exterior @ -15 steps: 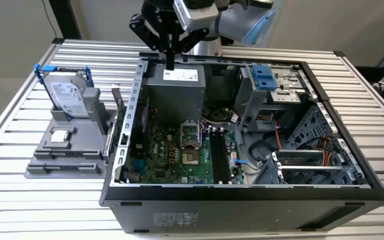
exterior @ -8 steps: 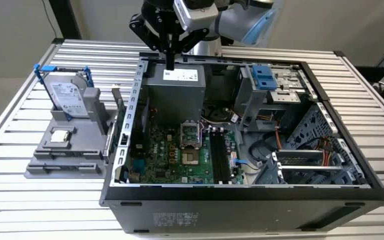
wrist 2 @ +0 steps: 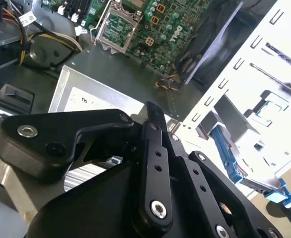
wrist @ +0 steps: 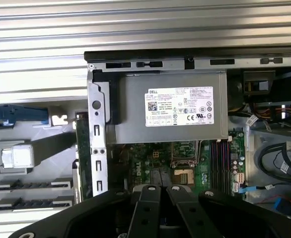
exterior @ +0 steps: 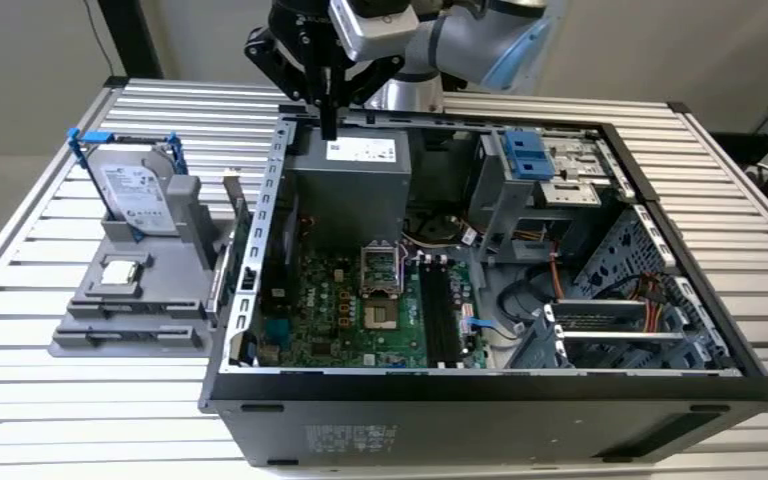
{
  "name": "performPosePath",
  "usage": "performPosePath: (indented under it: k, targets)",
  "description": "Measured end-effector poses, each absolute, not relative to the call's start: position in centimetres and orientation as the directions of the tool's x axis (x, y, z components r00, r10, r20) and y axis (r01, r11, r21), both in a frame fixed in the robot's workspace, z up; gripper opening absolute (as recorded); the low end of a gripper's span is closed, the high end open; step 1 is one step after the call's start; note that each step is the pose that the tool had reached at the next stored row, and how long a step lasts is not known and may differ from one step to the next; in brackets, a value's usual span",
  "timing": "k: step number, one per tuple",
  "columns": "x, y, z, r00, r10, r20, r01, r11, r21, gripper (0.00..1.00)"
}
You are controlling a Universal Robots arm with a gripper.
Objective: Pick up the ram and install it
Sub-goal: 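Reach for the ram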
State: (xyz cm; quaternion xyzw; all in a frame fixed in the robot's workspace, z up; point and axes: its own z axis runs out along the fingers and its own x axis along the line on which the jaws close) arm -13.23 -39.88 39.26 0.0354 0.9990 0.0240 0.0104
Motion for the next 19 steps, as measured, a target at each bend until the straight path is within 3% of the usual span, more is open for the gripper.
performPosePath:
  k: [19]
  targets:
    - [-16.0, -39.9, 39.3, -0.997, 0.071, -0.019, 0.070, 0.996, 0.049, 0.00]
